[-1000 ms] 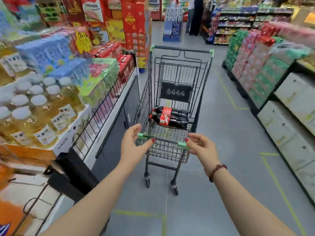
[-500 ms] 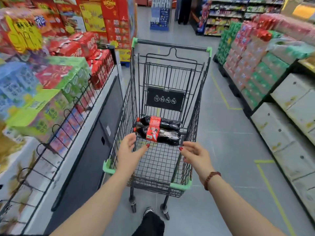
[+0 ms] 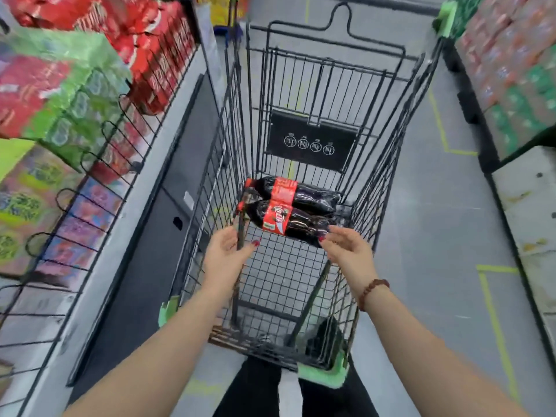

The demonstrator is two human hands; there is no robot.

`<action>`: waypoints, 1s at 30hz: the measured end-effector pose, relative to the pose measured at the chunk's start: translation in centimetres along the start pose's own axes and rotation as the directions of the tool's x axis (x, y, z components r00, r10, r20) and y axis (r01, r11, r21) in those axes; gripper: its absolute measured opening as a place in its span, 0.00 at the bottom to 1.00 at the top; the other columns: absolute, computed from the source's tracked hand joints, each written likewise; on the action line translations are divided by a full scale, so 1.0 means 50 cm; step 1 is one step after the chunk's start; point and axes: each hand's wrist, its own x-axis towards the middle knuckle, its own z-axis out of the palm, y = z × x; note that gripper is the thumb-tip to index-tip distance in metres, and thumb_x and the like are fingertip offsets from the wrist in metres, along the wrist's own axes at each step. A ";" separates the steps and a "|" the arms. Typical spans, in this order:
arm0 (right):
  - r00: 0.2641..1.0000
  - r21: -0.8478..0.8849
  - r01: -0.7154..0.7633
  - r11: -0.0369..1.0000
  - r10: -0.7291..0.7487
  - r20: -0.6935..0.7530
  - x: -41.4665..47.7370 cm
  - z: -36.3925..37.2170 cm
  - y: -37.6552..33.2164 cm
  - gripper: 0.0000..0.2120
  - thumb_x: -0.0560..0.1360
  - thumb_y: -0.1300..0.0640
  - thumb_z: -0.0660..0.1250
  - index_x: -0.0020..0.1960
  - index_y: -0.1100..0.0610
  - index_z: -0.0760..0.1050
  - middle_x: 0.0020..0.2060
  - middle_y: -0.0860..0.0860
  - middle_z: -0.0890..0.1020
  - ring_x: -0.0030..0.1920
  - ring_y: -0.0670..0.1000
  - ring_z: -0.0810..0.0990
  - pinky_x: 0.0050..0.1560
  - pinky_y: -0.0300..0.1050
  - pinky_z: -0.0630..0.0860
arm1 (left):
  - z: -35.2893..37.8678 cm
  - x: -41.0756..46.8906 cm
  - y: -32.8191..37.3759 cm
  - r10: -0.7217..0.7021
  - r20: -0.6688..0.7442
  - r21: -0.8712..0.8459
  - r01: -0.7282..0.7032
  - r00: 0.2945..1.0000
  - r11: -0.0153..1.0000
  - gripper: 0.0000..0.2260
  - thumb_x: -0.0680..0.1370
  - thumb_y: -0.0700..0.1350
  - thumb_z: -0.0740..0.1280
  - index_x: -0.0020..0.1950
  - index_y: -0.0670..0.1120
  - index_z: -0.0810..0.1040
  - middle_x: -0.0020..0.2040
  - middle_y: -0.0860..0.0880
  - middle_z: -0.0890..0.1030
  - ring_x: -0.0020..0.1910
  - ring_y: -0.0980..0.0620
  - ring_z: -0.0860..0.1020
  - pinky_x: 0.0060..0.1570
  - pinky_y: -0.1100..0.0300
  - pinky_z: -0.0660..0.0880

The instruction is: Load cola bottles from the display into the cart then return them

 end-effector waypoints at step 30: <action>0.999 -0.790 0.034 0.612 -0.039 0.012 0.529 0.163 0.255 0.41 0.56 0.33 0.75 0.66 0.46 0.72 0.62 0.49 0.77 0.65 0.54 0.71 0.66 0.49 0.61 | 0.178 0.542 -0.276 -0.573 0.017 -0.353 0.541 0.819 0.763 0.02 0.76 0.43 0.70 0.46 0.45 0.80 0.42 0.51 0.83 0.44 0.57 0.79 0.50 0.64 0.72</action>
